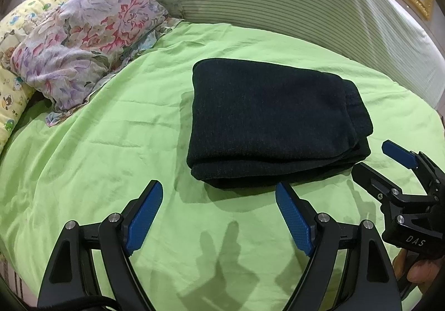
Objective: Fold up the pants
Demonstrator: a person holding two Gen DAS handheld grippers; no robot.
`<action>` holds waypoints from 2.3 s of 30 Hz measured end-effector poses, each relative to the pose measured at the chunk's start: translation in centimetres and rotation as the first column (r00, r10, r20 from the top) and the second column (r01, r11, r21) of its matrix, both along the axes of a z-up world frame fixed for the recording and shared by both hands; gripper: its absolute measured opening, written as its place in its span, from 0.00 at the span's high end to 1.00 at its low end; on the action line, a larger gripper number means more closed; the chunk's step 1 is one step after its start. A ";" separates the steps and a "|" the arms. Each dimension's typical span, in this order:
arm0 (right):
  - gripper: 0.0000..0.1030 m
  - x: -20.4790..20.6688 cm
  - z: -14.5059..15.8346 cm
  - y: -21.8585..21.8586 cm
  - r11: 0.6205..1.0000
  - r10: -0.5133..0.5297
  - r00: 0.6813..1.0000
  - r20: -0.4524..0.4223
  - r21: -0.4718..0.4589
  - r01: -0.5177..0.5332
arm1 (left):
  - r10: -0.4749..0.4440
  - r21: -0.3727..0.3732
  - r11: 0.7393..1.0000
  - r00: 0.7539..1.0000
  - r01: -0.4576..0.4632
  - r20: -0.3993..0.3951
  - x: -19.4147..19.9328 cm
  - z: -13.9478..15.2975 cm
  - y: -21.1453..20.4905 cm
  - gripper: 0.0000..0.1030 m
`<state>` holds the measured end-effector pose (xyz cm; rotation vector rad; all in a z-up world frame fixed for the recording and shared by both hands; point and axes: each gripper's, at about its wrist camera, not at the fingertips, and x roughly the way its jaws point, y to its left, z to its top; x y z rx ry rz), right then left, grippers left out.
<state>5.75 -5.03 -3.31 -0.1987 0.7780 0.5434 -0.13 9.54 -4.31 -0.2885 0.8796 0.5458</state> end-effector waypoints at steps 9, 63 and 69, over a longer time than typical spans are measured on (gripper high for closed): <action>0.10 0.2 0.1 -0.1 1.000 -0.004 1.000 0.002 -0.002 0.004 | 0.002 -0.001 1.000 1.000 -0.002 0.001 0.0 0.1 0.0 0.18; 0.09 1.5 2.1 -1.1 0.999 -0.038 0.999 0.029 0.032 0.037 | -0.008 0.038 0.999 0.996 0.005 0.087 1.1 2.5 0.6 0.17; 0.09 1.8 2.3 -1.3 0.998 -0.044 0.999 0.028 0.046 0.042 | -0.002 0.046 0.999 0.996 -0.002 0.087 1.5 2.7 1.0 0.17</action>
